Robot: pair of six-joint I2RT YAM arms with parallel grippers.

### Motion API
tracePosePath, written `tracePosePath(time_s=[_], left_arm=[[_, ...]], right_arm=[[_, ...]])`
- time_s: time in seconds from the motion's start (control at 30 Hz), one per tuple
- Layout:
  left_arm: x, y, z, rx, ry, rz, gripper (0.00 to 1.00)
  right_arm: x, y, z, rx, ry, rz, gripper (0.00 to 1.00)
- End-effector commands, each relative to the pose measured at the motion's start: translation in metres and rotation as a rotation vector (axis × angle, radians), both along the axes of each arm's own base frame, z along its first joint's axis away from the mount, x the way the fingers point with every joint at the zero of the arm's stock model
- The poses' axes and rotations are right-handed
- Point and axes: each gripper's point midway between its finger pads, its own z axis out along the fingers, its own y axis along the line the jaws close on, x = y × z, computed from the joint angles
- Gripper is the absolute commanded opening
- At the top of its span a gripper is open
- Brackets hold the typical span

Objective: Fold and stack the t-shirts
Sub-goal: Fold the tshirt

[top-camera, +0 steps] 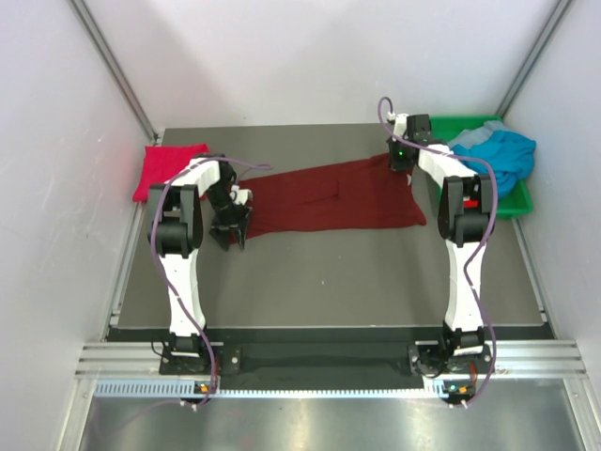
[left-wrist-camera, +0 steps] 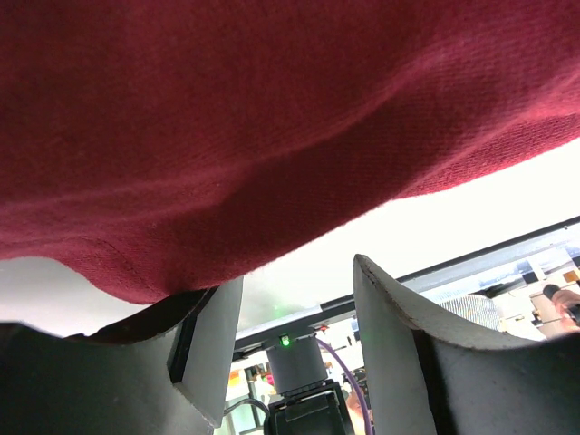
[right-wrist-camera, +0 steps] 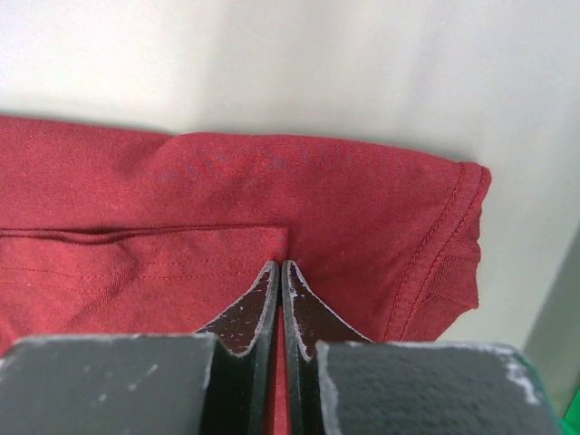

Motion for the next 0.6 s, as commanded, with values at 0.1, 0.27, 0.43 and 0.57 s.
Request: tracePosePath(time_s=[0.1,0.27,0.43,0.57], left_arm=[[0.008,-0.002,0.013,0.002,-0.057,0.002,0.57],[0.008,-0.002,0.014,0.0,-0.06,0.003,0.56],[0.008,-0.003,0.013,-0.002,-0.057,0.003,0.56],[0.008,-0.004,0.013,-0.004,-0.058,0.004,0.56]], right_arm=[[0.021,-0.016,0.081,-0.018,-0.177,-0.036,0.0],[0.023,-0.024,0.089,-0.033,-0.195,-0.052,0.0],[0.024,-0.024,0.096,-0.04,-0.213,-0.055,0.0],[0.026,-0.033,0.094,-0.077,-0.218,-0.083,0.0]])
